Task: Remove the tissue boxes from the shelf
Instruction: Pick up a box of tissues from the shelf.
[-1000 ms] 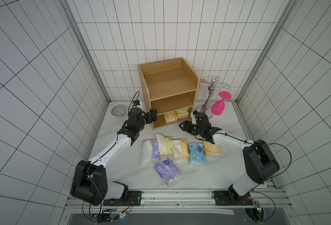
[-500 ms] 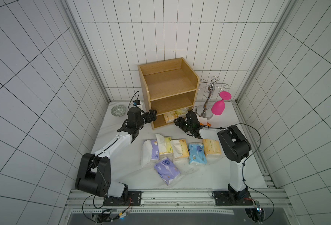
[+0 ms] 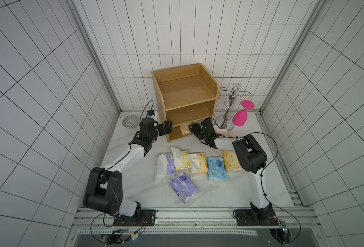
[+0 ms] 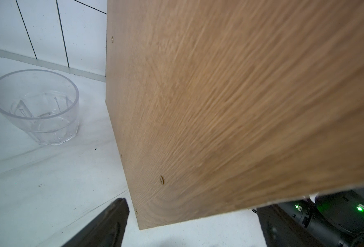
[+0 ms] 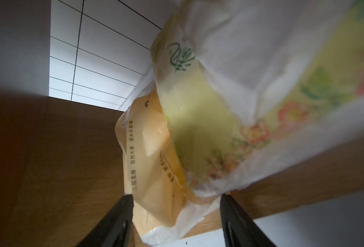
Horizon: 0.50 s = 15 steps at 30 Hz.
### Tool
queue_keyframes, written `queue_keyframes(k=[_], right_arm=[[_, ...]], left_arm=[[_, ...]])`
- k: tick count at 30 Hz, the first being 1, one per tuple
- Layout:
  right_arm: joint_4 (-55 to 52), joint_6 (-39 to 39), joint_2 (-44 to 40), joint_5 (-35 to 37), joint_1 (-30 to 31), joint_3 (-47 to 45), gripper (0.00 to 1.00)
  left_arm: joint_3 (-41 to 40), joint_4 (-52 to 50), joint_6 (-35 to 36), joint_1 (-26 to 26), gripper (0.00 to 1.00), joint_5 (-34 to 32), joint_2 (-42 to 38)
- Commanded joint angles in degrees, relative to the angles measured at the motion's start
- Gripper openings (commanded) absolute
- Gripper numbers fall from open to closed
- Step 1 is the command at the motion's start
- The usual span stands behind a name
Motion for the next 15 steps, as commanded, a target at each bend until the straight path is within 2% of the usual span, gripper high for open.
queue_keyframes(k=[1, 3, 7, 10, 14, 15], right_arm=[[-1.6, -0.1, 1.7, 1.3, 0.2, 3.3, 0.64], [-2.7, -0.7, 1.9, 1.4, 0.4, 4.0, 0.57], [-4.6, -2.4, 1.5, 1.9, 0.4, 4.4, 0.31], [-6.1, -3.2, 1.0, 2.1, 0.4, 4.3, 0.16], [-6.4, -3.9, -0.2, 1.6, 0.5, 2.9, 0.01], [-6.4, -4.1, -0.8, 1.5, 0.5, 2.1, 0.0]], left_arm=[[-0.6, 1.5, 0.9, 0.6, 0.98, 1.4, 0.8], [-0.6, 1.6, 0.8, 0.7, 0.98, 1.8, 0.8], [-0.5, 1.6, 0.6, 0.8, 0.97, 3.1, 0.6], [-0.3, 1.6, 0.3, 0.9, 0.97, 3.9, 0.4], [-0.3, 1.4, -0.6, 0.9, 0.97, 4.2, -0.1], [-0.3, 1.3, -0.9, 1.0, 0.97, 4.2, -0.3]])
